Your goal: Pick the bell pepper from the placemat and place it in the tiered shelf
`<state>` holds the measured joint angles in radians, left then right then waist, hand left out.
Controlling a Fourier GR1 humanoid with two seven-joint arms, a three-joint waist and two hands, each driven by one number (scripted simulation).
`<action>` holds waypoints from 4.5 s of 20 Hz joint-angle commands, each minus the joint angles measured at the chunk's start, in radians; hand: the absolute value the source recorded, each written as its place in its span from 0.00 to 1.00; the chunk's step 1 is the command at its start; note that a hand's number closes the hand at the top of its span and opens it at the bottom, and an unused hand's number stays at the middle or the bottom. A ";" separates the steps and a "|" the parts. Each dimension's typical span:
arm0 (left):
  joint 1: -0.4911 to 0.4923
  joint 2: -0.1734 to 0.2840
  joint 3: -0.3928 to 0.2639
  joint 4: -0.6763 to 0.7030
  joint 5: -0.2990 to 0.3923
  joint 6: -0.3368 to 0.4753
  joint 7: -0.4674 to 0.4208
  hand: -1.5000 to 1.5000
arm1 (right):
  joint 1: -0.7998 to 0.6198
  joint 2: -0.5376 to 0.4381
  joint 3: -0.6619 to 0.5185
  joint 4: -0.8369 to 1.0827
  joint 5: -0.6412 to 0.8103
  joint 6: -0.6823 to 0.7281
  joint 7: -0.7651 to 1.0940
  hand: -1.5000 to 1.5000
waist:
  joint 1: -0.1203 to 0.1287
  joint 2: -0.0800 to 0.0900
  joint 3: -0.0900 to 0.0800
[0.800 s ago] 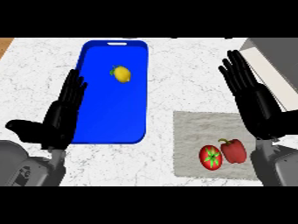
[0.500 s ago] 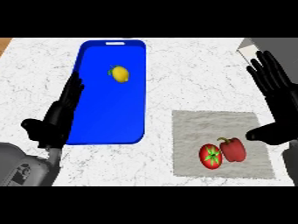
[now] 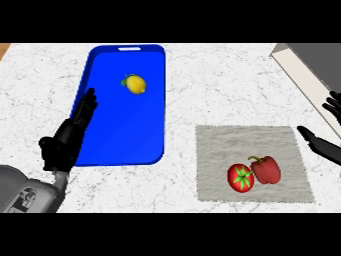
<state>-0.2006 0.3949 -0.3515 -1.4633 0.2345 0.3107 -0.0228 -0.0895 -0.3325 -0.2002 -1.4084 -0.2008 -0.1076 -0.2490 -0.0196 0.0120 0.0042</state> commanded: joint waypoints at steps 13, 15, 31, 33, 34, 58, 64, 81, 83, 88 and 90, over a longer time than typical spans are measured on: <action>-0.045 -0.071 0.007 0.074 -0.061 -0.014 0.020 0.50 | 0.115 -0.209 0.020 -0.041 0.055 0.328 -0.142 0.00 | 0.009 -0.014 -0.006; 0.009 -0.051 0.007 0.038 -0.067 -0.035 -0.009 0.50 | 0.142 -0.267 -0.008 -0.122 0.035 0.360 -0.067 0.00 | 0.011 -0.016 -0.006; 0.055 -0.033 0.065 0.025 -0.066 -0.118 -0.034 0.50 | 0.302 -0.420 0.135 -0.711 0.335 0.413 0.493 0.00 | 0.013 -0.015 -0.005; -0.008 -0.094 0.042 0.001 -0.113 -0.041 0.066 0.50 | 0.344 -0.395 0.141 -0.829 0.336 0.421 0.572 0.00 | 0.006 -0.016 -0.005; 0.057 -0.077 0.054 0.013 -0.110 -0.088 0.001 0.50 | 0.285 -0.370 0.160 -0.794 0.352 0.435 0.616 0.00 | 0.016 -0.013 -0.005; -0.061 -0.240 0.183 0.089 -0.281 -0.167 0.064 0.50 | 0.317 -0.044 0.208 -0.784 0.715 0.535 0.559 0.00 | 0.014 -0.012 -0.004; 0.049 -0.245 0.210 0.027 -0.278 -0.221 0.022 0.50 | 0.235 0.003 0.199 -0.689 0.766 0.554 0.555 0.00 | 0.019 -0.012 -0.004; 0.045 -0.269 0.286 0.075 -0.314 -0.304 -0.021 0.50 | 0.209 0.083 0.245 -0.523 0.978 0.497 0.458 0.00 | 0.018 -0.012 -0.004; 0.038 -0.236 0.312 -0.001 -0.302 -0.325 0.052 0.50 | 0.287 0.105 0.295 -0.547 1.031 0.446 0.421 0.00 | 0.017 -0.013 -0.004; 0.038 -0.285 0.305 0.026 -0.337 -0.307 0.024 0.50 | 0.236 0.090 0.223 -0.498 1.015 0.476 0.398 0.00 | 0.017 -0.012 -0.004; 0.036 -0.310 0.277 0.008 -0.361 -0.285 0.057 0.50 | 0.212 0.151 0.288 -0.431 1.072 0.411 0.415 0.00 | 0.018 -0.012 -0.004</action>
<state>-0.1468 0.1113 -0.0658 -1.4595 -0.1103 0.0197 0.0151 0.1341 -0.2196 0.0604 -1.8998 0.8289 0.3488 0.1797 -0.0014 -0.0004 -0.0001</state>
